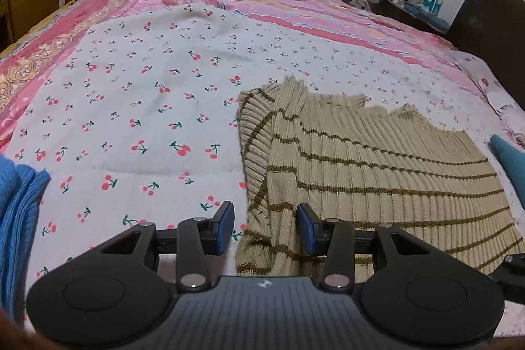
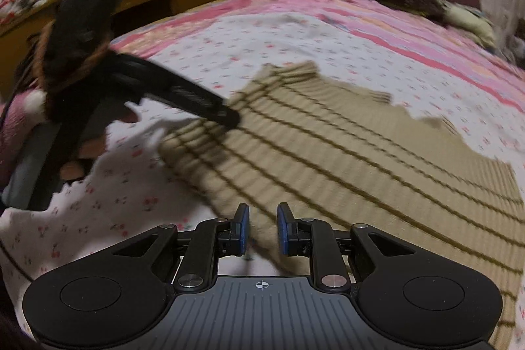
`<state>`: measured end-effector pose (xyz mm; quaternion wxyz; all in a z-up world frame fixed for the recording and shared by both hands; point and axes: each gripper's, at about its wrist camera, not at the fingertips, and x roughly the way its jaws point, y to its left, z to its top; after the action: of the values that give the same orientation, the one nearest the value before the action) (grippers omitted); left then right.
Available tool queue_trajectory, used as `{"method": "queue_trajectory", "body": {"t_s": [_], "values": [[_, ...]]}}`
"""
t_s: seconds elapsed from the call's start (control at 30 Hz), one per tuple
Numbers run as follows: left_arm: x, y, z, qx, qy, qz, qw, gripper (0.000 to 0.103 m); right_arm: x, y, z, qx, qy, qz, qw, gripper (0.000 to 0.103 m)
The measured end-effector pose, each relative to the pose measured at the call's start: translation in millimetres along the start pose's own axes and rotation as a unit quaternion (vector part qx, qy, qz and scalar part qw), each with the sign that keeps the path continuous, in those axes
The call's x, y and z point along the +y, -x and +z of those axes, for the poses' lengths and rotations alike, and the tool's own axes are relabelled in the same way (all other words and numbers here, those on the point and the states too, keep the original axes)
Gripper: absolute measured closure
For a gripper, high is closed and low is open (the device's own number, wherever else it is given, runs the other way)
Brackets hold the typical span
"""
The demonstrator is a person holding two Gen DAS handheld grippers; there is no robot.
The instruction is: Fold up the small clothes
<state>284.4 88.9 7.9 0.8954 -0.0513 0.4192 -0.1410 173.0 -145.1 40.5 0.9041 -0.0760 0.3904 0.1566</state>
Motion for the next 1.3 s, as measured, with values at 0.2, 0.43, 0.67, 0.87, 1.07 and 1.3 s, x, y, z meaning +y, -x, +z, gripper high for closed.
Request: {"method": "queue_trajectory", "body": {"t_s": [0.2, 0.43, 0.67, 0.87, 1.07, 1.3], "values": [[-3, 1, 1, -0.002, -0.012, 0.007, 0.9999, 0.055, 12, -5, 5, -0.001, 0.012, 0.017, 1.0, 0.084], [-8, 6, -1, -0.009, -0.036, 0.022, 0.9991, 0.055, 12, -11, 6, 0.0, 0.009, 0.015, 1.0, 0.083], [-6, 21, -9, -0.014, -0.054, 0.028, 0.9981, 0.055, 5, -11, 11, -0.005, 0.004, 0.005, 1.0, 0.083], [-2, 32, -23, -0.007, -0.057, 0.026, 0.998, 0.055, -8, -12, 23, -0.009, -0.012, -0.003, 1.0, 0.083], [-2, 33, -28, -0.004, -0.059, 0.026, 0.9979, 0.055, -9, -20, 29, -0.006, -0.024, -0.003, 1.0, 0.083], [-3, 24, -25, -0.003, -0.057, 0.02, 0.9981, 0.055, 0, -22, 22, -0.003, 0.0, -0.006, 1.0, 0.082]]}}
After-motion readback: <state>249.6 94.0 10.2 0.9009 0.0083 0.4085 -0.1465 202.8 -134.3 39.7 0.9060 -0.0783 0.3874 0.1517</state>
